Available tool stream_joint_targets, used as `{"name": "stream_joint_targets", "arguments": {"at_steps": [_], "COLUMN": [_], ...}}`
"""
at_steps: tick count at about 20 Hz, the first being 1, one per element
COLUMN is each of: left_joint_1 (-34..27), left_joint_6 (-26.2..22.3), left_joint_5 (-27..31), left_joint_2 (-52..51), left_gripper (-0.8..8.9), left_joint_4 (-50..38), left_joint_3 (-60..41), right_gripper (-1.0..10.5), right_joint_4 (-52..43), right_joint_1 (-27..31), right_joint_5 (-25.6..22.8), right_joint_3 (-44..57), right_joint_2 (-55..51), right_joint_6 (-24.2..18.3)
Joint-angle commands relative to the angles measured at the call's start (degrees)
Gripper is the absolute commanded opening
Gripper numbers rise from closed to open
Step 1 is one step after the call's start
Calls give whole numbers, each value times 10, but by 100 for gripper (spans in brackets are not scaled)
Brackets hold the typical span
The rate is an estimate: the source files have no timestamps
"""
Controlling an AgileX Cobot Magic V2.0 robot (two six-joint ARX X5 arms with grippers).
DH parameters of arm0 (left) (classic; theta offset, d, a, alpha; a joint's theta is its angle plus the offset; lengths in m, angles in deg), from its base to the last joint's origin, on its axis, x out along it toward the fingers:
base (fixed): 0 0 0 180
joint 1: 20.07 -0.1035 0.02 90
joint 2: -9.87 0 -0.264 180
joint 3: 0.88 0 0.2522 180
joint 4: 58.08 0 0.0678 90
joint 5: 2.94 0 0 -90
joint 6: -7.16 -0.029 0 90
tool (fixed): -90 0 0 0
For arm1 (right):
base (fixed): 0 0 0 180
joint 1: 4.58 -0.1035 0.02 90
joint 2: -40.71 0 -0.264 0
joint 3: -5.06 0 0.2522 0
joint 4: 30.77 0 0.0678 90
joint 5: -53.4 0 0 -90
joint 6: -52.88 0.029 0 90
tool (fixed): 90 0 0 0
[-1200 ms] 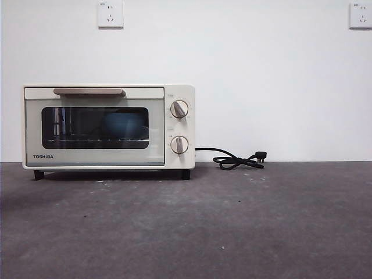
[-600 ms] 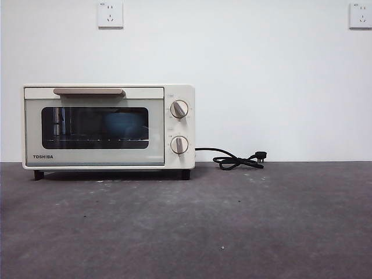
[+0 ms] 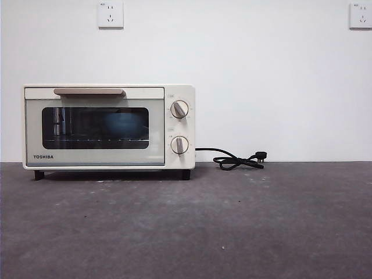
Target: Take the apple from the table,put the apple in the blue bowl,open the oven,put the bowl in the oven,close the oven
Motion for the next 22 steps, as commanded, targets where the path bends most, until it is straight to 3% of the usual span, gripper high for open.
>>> {"name": "stream_joint_targets", "arguments": {"at_steps": [1,5,22], "left_joint_1": [-1,-2,-1], "left_joint_6": [26,70,70], "left_joint_5": [7,14,14], "left_joint_2": [-1,-1,5], "left_gripper": [-4,-4,-4], "left_joint_4": [-2,-1,-5], "left_joint_3": [-6,-6,-5], "right_gripper": [32,32,32], "right_joint_4": [16,16,16], "right_joint_1": [-1,-1,-1], "right_joint_5": [-1,0,0], "right_joint_3": [5,5,5], "right_joint_2": [0,0,0], "right_joint_6": [5,5,5]}}
